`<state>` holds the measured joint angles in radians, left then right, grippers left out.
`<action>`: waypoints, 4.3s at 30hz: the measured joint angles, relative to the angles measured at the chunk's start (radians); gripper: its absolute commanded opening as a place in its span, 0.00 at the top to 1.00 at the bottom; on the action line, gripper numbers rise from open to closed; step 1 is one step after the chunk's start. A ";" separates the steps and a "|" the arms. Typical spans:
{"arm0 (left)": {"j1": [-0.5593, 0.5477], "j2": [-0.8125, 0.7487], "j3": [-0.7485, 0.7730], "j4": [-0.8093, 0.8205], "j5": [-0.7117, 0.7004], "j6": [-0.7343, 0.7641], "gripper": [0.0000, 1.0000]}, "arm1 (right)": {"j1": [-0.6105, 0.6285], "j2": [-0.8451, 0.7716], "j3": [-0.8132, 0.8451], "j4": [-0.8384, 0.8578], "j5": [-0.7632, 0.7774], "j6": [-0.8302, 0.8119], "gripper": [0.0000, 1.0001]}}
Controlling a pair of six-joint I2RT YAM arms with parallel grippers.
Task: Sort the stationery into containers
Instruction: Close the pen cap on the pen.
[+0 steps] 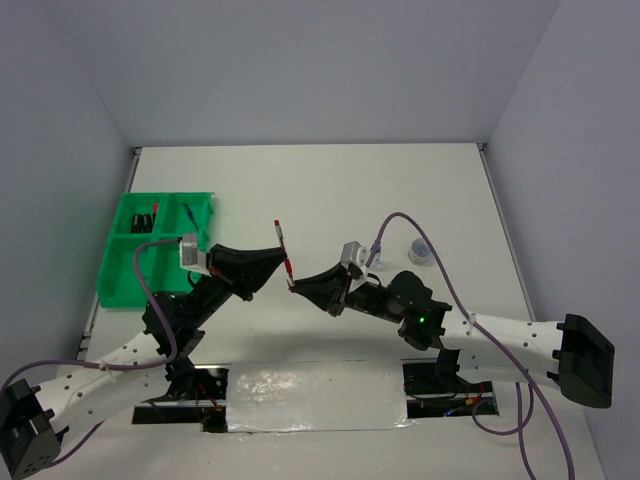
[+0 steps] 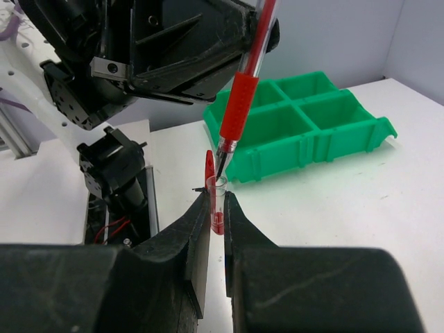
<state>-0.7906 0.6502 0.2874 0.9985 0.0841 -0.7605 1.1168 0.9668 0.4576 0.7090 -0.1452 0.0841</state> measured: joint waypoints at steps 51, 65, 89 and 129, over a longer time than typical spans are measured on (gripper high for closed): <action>0.000 0.052 -0.113 0.244 0.130 0.107 1.00 | 0.003 -0.041 0.179 -0.370 0.024 0.115 1.00; -0.005 0.051 -0.145 0.286 0.119 0.103 1.00 | -0.018 -0.041 0.192 -0.396 -0.038 0.091 1.00; -0.020 -0.026 -0.155 0.218 -0.176 -0.064 1.00 | -0.044 0.046 0.296 -0.402 -0.042 0.140 1.00; -0.020 -0.072 -0.092 -0.415 -0.504 -0.311 1.00 | -0.250 0.101 0.211 -0.436 -0.114 0.407 0.00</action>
<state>-0.8104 0.5777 0.1951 0.5835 -0.4202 -1.0714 0.8665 1.0683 0.6682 0.2729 -0.2596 0.4911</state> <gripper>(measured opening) 0.040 0.961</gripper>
